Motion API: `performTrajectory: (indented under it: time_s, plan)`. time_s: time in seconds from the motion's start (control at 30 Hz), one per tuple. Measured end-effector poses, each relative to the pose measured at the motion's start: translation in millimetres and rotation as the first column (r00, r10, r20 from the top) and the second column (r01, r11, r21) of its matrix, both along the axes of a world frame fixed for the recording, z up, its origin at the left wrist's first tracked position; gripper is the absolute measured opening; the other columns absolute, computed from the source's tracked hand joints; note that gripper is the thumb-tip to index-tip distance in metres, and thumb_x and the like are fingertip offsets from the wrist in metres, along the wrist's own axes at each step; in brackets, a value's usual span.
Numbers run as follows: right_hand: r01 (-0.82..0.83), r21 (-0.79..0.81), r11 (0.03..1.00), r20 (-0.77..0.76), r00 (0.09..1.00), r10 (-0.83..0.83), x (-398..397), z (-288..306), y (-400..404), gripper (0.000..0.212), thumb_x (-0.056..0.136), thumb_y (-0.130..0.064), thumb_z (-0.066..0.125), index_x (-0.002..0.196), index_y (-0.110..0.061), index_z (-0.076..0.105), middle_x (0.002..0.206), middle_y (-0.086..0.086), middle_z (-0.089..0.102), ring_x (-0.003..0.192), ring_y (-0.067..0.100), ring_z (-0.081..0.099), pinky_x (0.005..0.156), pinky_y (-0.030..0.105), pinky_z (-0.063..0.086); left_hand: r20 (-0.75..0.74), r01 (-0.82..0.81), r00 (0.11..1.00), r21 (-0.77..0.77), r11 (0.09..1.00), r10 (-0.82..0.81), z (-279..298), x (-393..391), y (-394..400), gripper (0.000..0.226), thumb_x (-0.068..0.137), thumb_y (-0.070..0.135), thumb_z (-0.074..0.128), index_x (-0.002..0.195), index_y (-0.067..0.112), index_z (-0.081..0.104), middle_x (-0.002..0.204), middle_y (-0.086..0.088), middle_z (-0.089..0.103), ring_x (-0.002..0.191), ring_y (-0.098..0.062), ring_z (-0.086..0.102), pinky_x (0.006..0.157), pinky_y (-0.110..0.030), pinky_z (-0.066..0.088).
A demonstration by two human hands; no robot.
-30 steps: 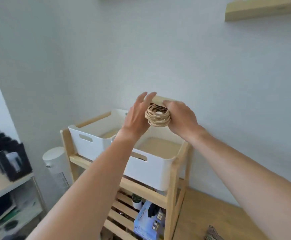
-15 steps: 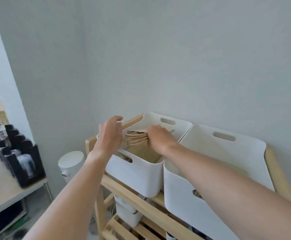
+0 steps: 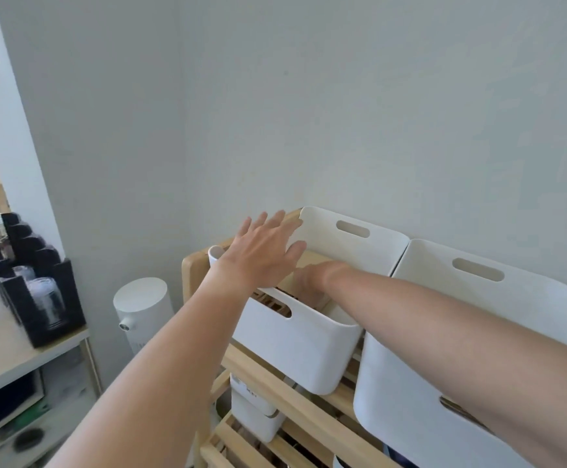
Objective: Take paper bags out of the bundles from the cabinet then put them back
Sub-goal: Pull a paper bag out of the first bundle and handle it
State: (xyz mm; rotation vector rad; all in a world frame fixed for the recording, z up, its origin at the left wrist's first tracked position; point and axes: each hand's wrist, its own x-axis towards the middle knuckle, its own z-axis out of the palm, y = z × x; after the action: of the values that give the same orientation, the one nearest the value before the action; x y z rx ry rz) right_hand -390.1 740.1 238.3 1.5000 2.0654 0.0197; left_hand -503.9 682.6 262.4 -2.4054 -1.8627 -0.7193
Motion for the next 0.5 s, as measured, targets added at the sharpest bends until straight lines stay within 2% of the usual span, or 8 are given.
performTrajectory:
  time_s: [0.07, 0.1, 0.23, 0.33, 0.43, 0.5]
  plan:
    - [-0.051, -0.008, 0.999, 0.047, 0.998, 0.051, -0.8, -4.5, 7.5, 0.067, 0.077, -0.057, 0.069, 0.134, -0.024, 0.058, 0.130, 0.002, 0.064, 0.117, 0.028, 0.062, 0.102, 0.047, 0.048, -0.023, -0.022, 1.000, -0.067, 0.997, 0.020, -1.3, 1.1, 1.6, 0.057, 0.099, 0.050, 0.026, 0.153, 0.036, 0.019, 0.163, -0.005, 0.015, 0.150, -0.029, 0.005, 0.120, -0.051, -0.001]
    - [-0.062, -0.001, 0.998, 0.066, 0.996, 0.062, -0.3, -3.8, 9.6, 0.070, 0.077, -0.057, 0.070, 0.136, -0.023, 0.055, 0.131, 0.002, 0.063, 0.117, 0.029, 0.062, 0.102, 0.048, 0.048, -0.003, -0.042, 0.999, -0.082, 0.996, 0.042, -2.1, 1.5, 1.7, 0.058, 0.099, 0.051, 0.026, 0.154, 0.035, 0.016, 0.164, -0.004, 0.009, 0.151, -0.027, 0.000, 0.120, -0.050, -0.005]
    - [-0.014, 0.029, 0.999, 0.015, 1.000, 0.014, 2.7, 8.6, -1.1, 0.084, 0.078, -0.049, 0.076, 0.147, -0.017, 0.040, 0.137, 0.004, 0.057, 0.128, 0.031, 0.054, 0.106, 0.049, 0.044, 0.110, -0.091, 0.989, -0.088, 0.992, 0.100, -0.6, 0.8, -1.1, 0.067, 0.099, 0.052, 0.028, 0.157, 0.023, 0.008, 0.165, -0.002, 0.005, 0.151, -0.023, -0.002, 0.120, -0.047, -0.004]
    - [0.025, 0.047, 0.999, -0.086, 0.996, -0.021, 3.1, 7.7, 2.0, 0.089, 0.074, -0.050, 0.077, 0.149, -0.022, 0.037, 0.142, 0.003, 0.052, 0.133, 0.030, 0.050, 0.107, 0.051, 0.042, 0.147, -0.097, 0.983, -0.077, 0.992, 0.108, -2.2, 1.3, -3.0, 0.069, 0.098, 0.053, 0.029, 0.156, 0.019, 0.010, 0.164, -0.004, 0.010, 0.151, -0.023, 0.003, 0.120, -0.046, 0.001]
    - [0.039, 0.073, 0.997, -0.112, 0.993, -0.031, 2.4, 4.7, 6.2, 0.109, 0.067, -0.050, 0.079, 0.157, -0.033, 0.020, 0.158, 0.003, 0.034, 0.146, 0.030, 0.034, 0.110, 0.057, 0.037, 0.154, -0.104, 0.982, -0.047, 0.993, 0.110, -3.9, 0.4, -2.3, 0.066, 0.097, 0.053, 0.031, 0.151, 0.018, 0.022, 0.151, -0.005, 0.033, 0.141, -0.022, 0.024, 0.119, -0.047, 0.012]
    - [0.082, 0.098, 0.992, -0.119, 0.990, -0.070, 5.3, 10.7, 1.7, 0.106, 0.073, -0.047, 0.079, 0.158, -0.024, 0.021, 0.158, 0.010, 0.031, 0.146, 0.032, 0.033, 0.112, 0.051, 0.036, 0.154, -0.105, 0.982, -0.042, 0.994, 0.110, -3.4, 0.7, -3.3, 0.066, 0.095, 0.055, 0.032, 0.149, 0.017, 0.027, 0.141, -0.003, 0.041, 0.134, -0.021, 0.032, 0.116, -0.046, 0.018]
